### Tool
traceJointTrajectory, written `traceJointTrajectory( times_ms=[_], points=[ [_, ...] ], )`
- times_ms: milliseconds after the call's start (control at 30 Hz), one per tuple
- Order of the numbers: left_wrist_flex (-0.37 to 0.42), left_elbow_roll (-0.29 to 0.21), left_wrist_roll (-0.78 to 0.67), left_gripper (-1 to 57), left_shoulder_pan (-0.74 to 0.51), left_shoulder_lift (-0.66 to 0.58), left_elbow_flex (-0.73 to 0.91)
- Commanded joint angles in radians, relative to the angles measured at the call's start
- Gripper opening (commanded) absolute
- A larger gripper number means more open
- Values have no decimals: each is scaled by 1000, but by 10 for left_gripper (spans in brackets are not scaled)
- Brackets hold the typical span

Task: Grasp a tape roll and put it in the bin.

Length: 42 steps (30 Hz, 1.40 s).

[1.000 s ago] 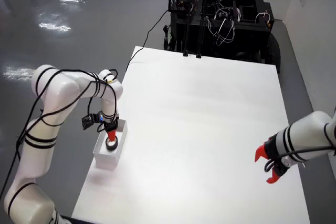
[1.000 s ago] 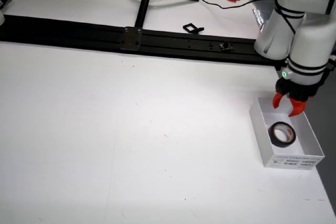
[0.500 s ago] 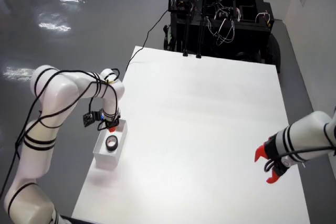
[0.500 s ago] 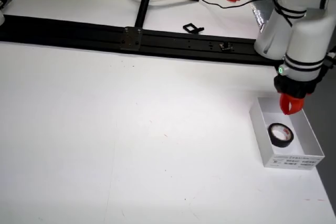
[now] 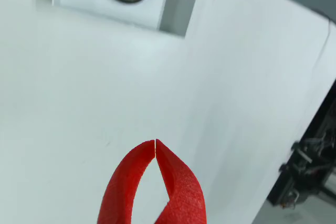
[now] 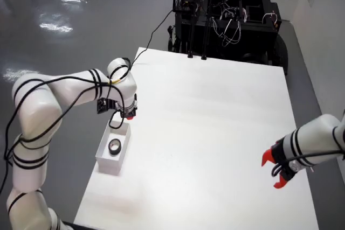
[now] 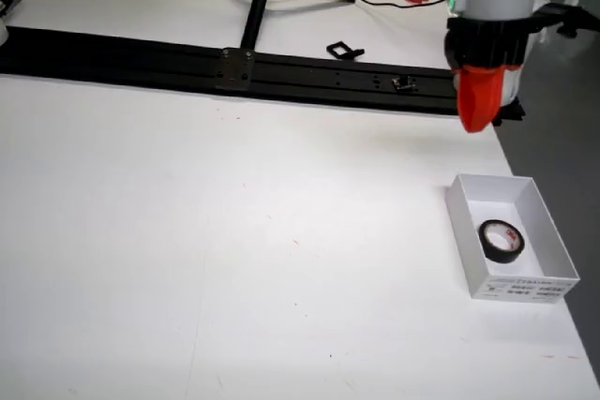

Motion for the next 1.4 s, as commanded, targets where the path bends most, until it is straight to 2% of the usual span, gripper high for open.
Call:
traceJointTrajectory(
  times_ms=[33, 200, 367, 567, 833, 1033, 1167, 1200, 1400],
  points=[
    [23, 16, 45, -5, -418, -65, -90],
    [20, -35, 210, -5, -524, -57, -98],
    [5, -125, 420, -5, -610, -54, -98],
    [31, -233, 627, -5, -656, -76, -93],
    [25, -243, 707, -5, -656, -188, -84],
    [32, -247, 609, -5, -603, -220, -84],
    [43, -306, 572, -4, -567, -217, -84],
    [43, -303, 572, -4, -566, -217, -84],
    [35, -299, 709, -4, -555, -217, -84]
  ],
)
